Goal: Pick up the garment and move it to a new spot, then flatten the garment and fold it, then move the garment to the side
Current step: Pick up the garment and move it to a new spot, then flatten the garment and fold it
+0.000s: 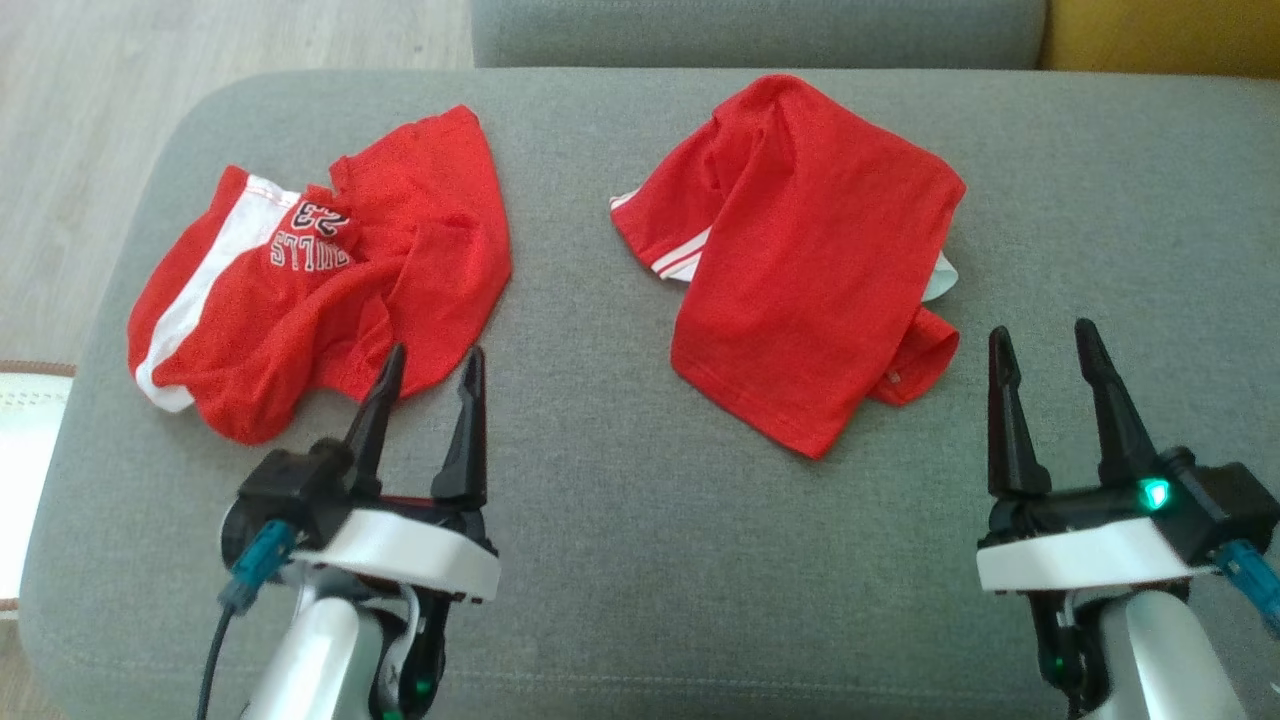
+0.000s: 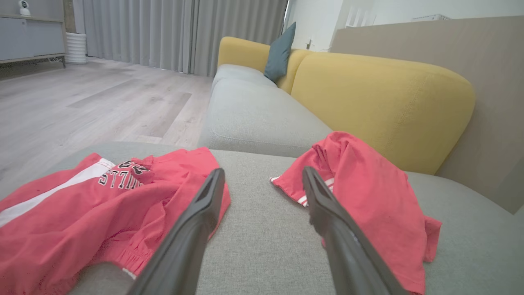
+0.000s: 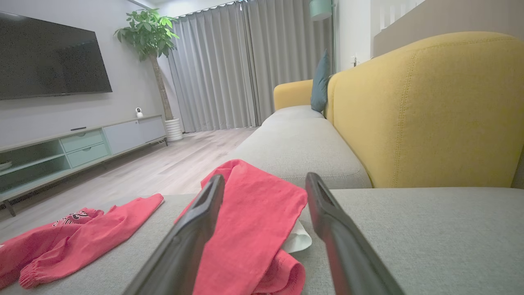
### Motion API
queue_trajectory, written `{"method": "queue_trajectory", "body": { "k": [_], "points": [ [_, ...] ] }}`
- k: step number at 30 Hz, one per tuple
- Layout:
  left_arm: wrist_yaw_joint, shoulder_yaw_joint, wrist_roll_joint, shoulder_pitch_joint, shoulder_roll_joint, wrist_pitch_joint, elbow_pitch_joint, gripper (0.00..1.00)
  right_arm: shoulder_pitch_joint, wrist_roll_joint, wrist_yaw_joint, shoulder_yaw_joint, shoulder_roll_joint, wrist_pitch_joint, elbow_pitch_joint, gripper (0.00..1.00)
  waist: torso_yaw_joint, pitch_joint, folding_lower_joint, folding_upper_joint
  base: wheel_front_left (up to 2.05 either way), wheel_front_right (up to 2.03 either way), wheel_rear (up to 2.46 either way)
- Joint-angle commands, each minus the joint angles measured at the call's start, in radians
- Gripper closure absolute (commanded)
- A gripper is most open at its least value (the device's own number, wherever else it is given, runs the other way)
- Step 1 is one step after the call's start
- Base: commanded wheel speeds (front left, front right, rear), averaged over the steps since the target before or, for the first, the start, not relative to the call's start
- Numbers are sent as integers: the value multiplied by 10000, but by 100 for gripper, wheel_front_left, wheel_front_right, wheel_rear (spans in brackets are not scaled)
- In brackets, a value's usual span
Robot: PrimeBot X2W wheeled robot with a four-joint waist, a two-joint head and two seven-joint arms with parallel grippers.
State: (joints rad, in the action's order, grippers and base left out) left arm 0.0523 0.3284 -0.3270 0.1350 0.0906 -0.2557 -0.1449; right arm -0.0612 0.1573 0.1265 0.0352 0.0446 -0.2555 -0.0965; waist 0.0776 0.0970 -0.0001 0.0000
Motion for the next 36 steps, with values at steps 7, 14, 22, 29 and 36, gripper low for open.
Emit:
{"method": "queue_trajectory", "body": {
  "k": [7,14,22,29,36],
  "points": [
    [-251,-909,590,-84,-272,-60,791,0,-37,34,42,376,56,-63,254,0,-134,-132,1,0,0,0,0],
    [-412,-1118,729,-160,-383,-60,811,0,-28,71,42,421,56,-63,244,0,-210,-173,1,0,0,0,0],
    [-406,-1071,572,-191,-400,-60,804,0,-7,-128,42,790,56,-63,96,0,-177,-92,1,0,0,0,0],
    [-384,-792,389,20,-402,-60,743,0,-344,-725,42,1941,56,229,-962,0,136,335,1,0,0,0,0],
    [-376,-667,250,275,-403,-60,694,0,-944,-1497,42,2322,56,713,-2389,0,636,889,1,0,0,0,0]
  ]
}}
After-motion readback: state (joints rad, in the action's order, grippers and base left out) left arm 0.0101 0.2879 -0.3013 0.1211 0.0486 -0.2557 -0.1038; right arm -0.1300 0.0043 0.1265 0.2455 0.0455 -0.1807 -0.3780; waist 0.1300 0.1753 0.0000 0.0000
